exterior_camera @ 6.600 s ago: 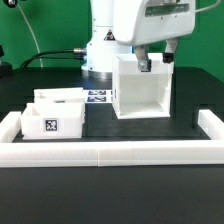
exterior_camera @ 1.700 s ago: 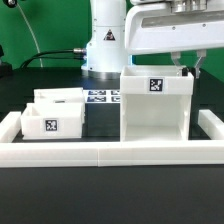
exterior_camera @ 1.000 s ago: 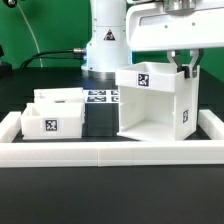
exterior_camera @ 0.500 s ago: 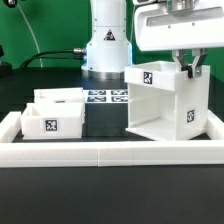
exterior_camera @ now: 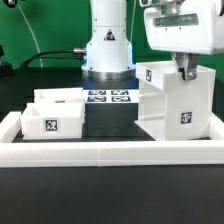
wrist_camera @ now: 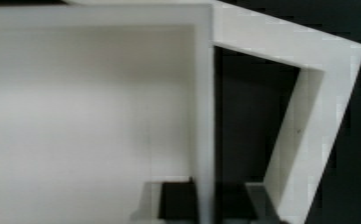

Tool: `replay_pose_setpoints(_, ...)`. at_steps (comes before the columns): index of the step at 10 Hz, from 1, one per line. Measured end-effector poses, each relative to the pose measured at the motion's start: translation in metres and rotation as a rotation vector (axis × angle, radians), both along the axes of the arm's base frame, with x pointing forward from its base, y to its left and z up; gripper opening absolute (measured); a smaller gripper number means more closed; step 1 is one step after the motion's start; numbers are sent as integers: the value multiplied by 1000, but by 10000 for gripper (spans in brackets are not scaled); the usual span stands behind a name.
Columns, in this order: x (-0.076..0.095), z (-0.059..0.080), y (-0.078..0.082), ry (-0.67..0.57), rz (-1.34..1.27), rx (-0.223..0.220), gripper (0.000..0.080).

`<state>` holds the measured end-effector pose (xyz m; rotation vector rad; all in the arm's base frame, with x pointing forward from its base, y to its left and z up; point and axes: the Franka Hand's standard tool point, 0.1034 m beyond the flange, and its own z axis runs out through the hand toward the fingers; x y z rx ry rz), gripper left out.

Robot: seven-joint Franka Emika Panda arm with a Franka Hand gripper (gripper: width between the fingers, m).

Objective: Assemble drawer

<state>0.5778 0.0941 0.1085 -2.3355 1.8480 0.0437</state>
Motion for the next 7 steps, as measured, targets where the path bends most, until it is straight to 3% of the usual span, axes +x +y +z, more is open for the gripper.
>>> replay_pose_setpoints(3,0,0,-1,23,-163,27,38)
replay_pose_setpoints(7,1,0,-1,19,-135,25,38)
